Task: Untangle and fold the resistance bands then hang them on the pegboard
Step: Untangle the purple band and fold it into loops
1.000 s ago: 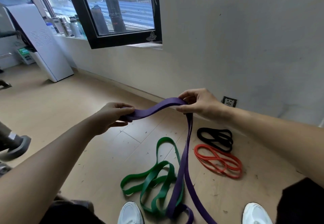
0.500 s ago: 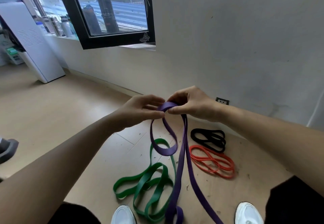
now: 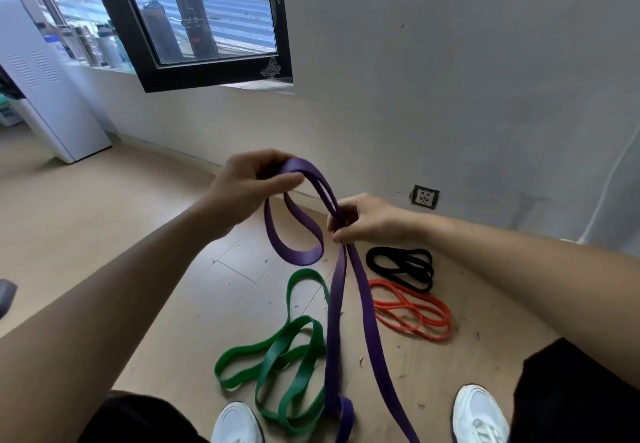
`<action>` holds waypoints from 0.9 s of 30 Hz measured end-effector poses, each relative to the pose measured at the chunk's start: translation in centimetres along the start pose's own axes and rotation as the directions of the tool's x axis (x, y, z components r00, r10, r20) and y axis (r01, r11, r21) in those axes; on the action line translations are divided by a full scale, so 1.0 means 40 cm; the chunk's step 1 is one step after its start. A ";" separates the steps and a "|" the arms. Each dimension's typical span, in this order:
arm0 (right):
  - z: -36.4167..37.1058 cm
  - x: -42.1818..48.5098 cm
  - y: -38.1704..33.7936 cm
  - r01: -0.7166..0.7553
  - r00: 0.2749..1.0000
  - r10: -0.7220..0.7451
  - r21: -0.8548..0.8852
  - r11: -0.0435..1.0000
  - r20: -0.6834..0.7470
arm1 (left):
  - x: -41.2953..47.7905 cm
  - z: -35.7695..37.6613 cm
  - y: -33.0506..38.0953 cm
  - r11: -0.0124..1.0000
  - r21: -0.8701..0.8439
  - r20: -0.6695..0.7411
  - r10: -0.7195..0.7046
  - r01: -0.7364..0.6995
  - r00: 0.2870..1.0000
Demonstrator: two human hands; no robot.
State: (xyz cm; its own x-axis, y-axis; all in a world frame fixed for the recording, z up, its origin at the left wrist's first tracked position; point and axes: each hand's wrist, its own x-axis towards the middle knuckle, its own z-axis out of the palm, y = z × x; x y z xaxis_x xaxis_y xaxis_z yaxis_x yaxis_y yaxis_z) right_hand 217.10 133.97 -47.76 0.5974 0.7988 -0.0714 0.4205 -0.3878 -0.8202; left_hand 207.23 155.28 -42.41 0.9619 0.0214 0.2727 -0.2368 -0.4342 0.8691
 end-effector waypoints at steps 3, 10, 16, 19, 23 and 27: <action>0.005 0.008 0.025 -0.052 0.998 0.051 0.017 0.999 0.020 | -0.005 -0.034 -0.009 0.990 -0.140 -0.122 -0.014 -0.003 0.992; -0.048 0.008 0.006 -0.082 0.997 0.080 0.132 0.988 0.017 | -0.016 -0.106 -0.064 0.955 -0.291 -0.232 -0.130 0.059 0.964; -0.127 -0.013 -0.025 0.073 0.971 -0.003 0.283 0.956 -0.240 | -0.042 -0.124 -0.116 0.956 -0.228 -0.150 -0.220 0.183 0.964; -0.135 -0.018 -0.040 0.139 0.952 -0.035 0.330 0.934 -0.303 | -0.051 -0.126 -0.127 0.966 -0.116 -0.041 -0.237 0.231 0.971; -0.128 -0.018 -0.066 0.224 0.925 -0.088 0.341 0.913 -0.370 | -0.050 -0.107 -0.125 0.959 0.020 0.118 -0.282 0.282 0.952; -0.109 -0.013 -0.093 0.264 0.909 -0.167 0.219 0.939 -0.381 | -0.032 -0.061 -0.098 0.958 -0.027 0.180 -0.277 0.287 0.944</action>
State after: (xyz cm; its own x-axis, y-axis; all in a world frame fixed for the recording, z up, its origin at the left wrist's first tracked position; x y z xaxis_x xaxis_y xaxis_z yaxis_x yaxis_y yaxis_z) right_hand 218.18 132.98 -42.19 0.7334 0.6155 0.2884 0.4031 -0.0521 -0.9137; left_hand 206.59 159.17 -45.16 0.9981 -0.0212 -0.0579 0.0453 -0.3855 0.9216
